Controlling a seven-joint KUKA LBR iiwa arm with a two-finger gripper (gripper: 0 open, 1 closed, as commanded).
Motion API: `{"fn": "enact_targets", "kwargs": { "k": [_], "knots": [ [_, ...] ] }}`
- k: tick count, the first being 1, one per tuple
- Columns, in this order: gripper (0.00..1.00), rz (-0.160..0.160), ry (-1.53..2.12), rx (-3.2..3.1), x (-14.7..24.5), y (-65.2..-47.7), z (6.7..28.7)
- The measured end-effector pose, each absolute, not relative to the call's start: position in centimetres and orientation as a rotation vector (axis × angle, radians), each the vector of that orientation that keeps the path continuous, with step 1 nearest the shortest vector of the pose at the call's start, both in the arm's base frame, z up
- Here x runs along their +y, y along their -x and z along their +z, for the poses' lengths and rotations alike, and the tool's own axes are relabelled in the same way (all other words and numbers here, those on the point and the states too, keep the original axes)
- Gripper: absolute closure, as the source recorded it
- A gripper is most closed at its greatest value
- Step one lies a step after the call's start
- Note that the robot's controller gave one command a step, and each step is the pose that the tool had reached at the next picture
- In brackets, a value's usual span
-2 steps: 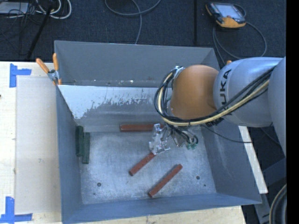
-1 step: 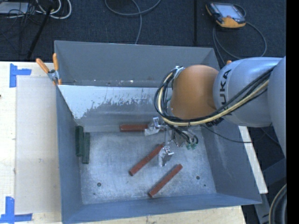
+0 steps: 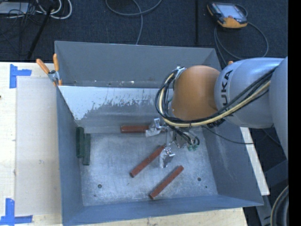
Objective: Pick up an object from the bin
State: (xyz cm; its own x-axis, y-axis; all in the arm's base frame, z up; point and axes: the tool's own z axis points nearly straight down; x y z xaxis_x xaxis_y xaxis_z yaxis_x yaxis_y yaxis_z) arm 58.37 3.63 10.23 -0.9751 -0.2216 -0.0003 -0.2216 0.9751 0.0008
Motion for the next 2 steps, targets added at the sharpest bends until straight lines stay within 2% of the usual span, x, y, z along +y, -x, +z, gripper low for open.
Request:
{"fn": "enact_targets", "kwargs": {
  "k": [1,2],
  "knots": [
    [1.0,0.001,0.707,3.047,4.33,-58.48,7.72],
    [1.0,0.001,0.705,3.048,4.31,-58.49,7.72]
  ]
}}
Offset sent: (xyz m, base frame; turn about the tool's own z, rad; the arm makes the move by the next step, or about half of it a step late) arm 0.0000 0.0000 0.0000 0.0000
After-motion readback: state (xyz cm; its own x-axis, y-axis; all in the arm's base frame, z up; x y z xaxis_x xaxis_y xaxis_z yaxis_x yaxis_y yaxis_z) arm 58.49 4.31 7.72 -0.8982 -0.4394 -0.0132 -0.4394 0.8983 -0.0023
